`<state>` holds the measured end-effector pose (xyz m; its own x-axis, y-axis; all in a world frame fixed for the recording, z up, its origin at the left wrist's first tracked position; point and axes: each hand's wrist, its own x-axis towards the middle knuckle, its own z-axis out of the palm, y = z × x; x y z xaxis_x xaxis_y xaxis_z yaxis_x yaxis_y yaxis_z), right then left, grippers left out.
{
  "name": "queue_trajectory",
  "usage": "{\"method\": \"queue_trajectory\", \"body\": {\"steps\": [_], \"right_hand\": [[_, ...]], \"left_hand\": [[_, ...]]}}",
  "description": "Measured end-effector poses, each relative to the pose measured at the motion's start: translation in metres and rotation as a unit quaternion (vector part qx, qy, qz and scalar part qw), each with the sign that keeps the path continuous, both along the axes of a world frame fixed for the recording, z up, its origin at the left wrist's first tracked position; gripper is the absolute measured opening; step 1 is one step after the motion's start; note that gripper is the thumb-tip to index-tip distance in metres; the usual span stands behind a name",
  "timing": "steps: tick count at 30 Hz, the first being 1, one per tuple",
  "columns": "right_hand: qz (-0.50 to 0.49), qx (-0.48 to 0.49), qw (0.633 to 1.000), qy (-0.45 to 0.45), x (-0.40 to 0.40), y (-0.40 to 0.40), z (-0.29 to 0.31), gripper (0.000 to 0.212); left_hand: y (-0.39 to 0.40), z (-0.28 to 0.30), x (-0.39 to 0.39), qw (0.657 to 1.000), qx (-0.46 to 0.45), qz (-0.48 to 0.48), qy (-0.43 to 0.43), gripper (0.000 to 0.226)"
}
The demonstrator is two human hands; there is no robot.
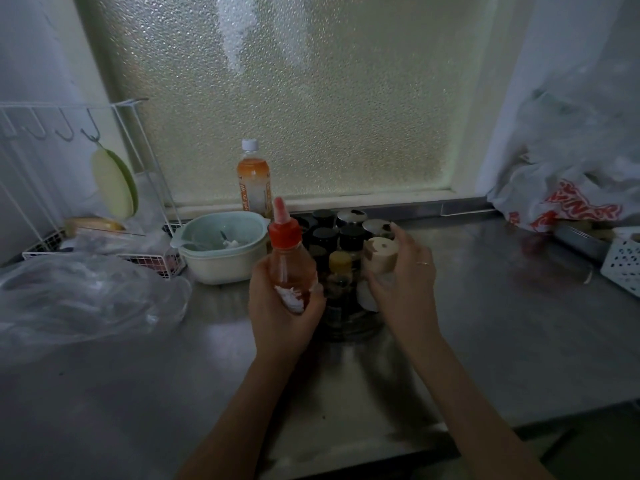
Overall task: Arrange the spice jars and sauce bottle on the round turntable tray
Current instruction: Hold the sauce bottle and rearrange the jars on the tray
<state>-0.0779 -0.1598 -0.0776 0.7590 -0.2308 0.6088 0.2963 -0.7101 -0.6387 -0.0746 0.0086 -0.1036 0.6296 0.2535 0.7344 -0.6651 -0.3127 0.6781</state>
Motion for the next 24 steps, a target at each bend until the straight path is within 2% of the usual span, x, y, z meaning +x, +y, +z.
{"method": "queue_trajectory", "body": {"steps": [3,4,6,8,11,13,15,18,19,21,24], "right_hand": [[-0.045,-0.109,0.989,-0.09,-0.016,0.007,-0.008,0.019],[-0.034,-0.155,0.984,-0.077,-0.021,0.009,-0.014,0.015],[0.002,-0.213,0.977,0.002,-0.025,0.008,-0.028,0.025],[0.039,-0.198,0.978,0.053,-0.023,0.0,-0.036,0.031],[0.065,-0.178,0.981,0.043,-0.018,-0.008,-0.037,0.04],[0.056,-0.155,0.985,0.041,-0.016,-0.01,-0.028,0.047],[0.044,-0.095,0.994,0.007,-0.012,-0.009,-0.006,0.048],[0.067,-0.026,0.994,-0.077,0.013,-0.003,0.045,0.03],[0.094,-0.021,0.993,-0.066,0.027,0.001,0.063,0.021],[0.145,-0.073,0.987,0.017,0.058,0.01,0.092,0.011],[0.203,-0.207,0.942,0.17,0.098,0.033,0.116,0.025]], "left_hand": [[0.003,0.006,-0.003,0.998,-0.041,0.008,-0.057,0.032],[0.005,0.008,-0.003,0.996,-0.051,0.027,-0.068,0.03],[0.013,0.011,-0.001,0.992,-0.08,0.069,-0.076,0.033],[0.021,0.011,0.004,0.986,-0.117,0.099,-0.063,0.037],[0.033,0.011,0.01,0.974,-0.177,0.138,-0.015,0.039],[0.039,0.011,0.013,0.971,-0.184,0.15,0.014,0.04],[0.043,0.013,0.017,0.974,-0.161,0.153,0.042,0.037],[0.051,0.02,0.028,0.98,-0.134,0.131,0.073,0.036],[0.054,0.021,0.033,0.981,-0.134,0.114,0.082,0.037],[0.057,0.021,0.043,0.982,-0.136,0.09,0.095,0.038],[0.052,0.014,0.056,0.983,-0.121,0.09,0.101,0.039]]}}
